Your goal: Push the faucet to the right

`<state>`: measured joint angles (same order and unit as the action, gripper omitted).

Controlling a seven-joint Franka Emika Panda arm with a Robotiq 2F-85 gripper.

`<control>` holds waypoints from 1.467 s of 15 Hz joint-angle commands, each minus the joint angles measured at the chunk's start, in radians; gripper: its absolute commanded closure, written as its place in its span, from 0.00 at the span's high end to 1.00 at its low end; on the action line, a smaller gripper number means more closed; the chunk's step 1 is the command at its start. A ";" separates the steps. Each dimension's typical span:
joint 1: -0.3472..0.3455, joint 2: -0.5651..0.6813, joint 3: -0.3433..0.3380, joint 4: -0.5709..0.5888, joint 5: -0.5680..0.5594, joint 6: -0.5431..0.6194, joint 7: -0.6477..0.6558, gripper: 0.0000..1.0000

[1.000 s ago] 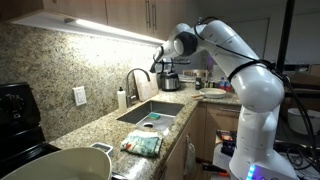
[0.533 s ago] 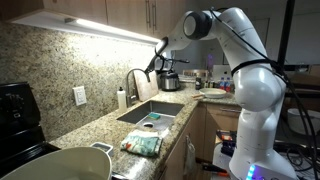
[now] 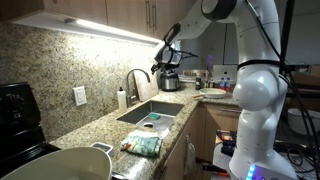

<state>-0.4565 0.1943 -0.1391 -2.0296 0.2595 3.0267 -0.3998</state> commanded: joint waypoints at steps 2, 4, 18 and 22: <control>-0.027 -0.148 0.089 -0.119 0.108 -0.178 -0.176 1.00; -0.014 -0.177 0.097 -0.142 0.172 -0.287 -0.247 1.00; 0.212 -0.350 -0.077 -0.264 -0.145 -0.547 -0.090 1.00; 0.222 -0.374 -0.080 -0.284 -0.150 -0.547 -0.084 1.00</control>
<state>-0.2723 -0.1778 -0.1831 -2.3139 0.1225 2.4807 -0.4942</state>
